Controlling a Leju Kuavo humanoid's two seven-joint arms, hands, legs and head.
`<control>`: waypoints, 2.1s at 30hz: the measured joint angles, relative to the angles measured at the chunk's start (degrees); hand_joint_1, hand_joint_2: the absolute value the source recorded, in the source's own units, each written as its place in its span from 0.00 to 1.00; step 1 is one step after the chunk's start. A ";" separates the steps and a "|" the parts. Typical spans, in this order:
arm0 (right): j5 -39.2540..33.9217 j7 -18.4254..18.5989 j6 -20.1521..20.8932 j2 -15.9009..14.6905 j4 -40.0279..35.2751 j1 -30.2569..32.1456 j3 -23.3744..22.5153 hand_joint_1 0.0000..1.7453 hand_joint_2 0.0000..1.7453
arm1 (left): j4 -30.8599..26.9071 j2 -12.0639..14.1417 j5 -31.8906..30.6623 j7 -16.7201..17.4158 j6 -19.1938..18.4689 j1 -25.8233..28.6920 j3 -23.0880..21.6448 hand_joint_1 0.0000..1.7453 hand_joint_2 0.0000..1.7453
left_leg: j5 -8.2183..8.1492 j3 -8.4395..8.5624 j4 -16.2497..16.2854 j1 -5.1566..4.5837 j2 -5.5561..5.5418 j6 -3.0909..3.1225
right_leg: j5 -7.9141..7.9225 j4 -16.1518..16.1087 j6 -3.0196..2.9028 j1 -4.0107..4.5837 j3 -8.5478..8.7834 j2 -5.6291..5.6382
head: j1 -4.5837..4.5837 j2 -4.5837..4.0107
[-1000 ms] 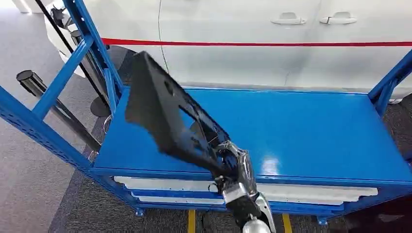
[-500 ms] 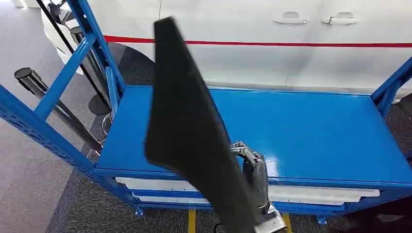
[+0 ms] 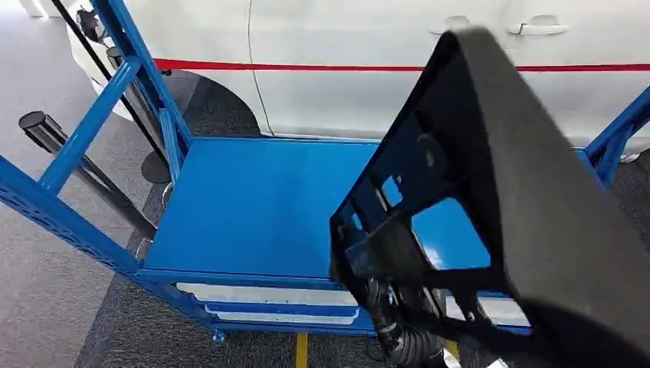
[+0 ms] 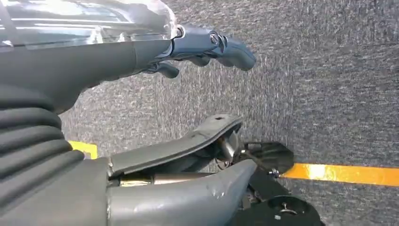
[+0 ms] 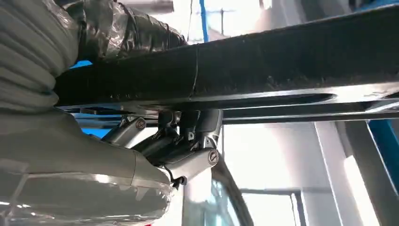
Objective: Take the parts from the cabinet and place them on the table.
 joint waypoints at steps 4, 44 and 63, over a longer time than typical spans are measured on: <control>1.60 -1.11 2.25 -0.13 1.81 2.12 -0.65 1.00 1.00 | 0.00 -0.09 -0.20 0.24 -0.02 0.00 0.81 0.00 1.00 | -7.90 -5.92 15.21 0.11 0.01 -0.59 | 0.49 0.15 -0.75 0.34 -1.00 -0.25 | 0.00 0.02; 3.76 -2.25 3.60 -0.77 2.69 5.27 -2.12 1.00 1.00 | -0.15 -0.15 -2.08 0.92 -0.22 -1.04 3.23 0.00 1.00 | -0.39 5.84 -3.94 -0.23 0.63 1.91 | 4.00 0.76 1.84 0.13 -4.12 -0.21 | 0.07 0.00; 2.16 -3.08 2.46 -1.62 2.23 7.43 -2.91 1.00 1.00 | -0.17 -0.13 -2.40 0.92 -0.52 -0.69 3.85 0.00 1.00 | -6.13 -7.56 12.16 -0.24 0.76 -0.84 | -1.27 -0.82 -1.42 0.29 1.91 -0.49 | -0.02 0.00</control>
